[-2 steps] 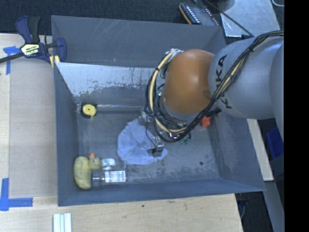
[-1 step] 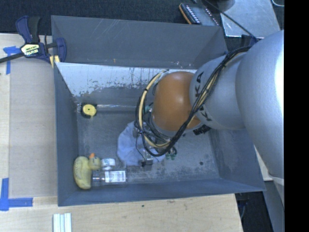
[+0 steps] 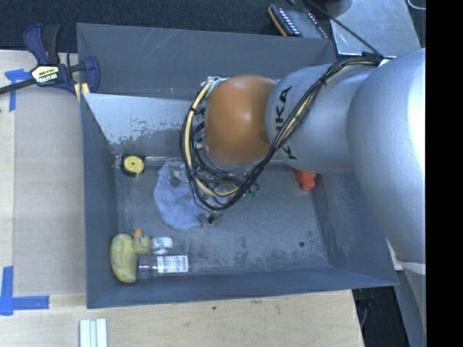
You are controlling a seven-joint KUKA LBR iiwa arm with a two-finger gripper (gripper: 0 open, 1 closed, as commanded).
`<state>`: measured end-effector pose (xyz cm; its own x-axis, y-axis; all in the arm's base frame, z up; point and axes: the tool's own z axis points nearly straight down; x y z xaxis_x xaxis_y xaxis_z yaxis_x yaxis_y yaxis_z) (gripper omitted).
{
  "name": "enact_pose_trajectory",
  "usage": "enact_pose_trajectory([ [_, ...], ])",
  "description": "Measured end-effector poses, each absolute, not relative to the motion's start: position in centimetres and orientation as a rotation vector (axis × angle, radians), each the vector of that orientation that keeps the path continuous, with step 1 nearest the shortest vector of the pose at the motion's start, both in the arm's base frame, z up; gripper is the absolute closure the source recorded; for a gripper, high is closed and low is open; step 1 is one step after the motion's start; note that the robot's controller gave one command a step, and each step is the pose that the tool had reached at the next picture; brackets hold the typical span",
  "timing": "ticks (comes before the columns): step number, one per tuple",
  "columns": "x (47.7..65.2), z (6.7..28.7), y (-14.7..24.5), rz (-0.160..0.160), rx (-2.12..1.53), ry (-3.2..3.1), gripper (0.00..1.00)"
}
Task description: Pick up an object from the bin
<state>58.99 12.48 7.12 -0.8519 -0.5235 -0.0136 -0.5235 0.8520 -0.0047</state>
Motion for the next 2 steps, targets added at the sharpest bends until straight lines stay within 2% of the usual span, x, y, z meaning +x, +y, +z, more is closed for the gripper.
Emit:
enact_pose_trajectory([
  [1, 48.68, 7.11, 6.13, 0.005, -0.603, 3.084, 1.00],
  [2, 48.68, 7.10, 6.13, 0.005, -0.603, 3.084, 1.00],
])
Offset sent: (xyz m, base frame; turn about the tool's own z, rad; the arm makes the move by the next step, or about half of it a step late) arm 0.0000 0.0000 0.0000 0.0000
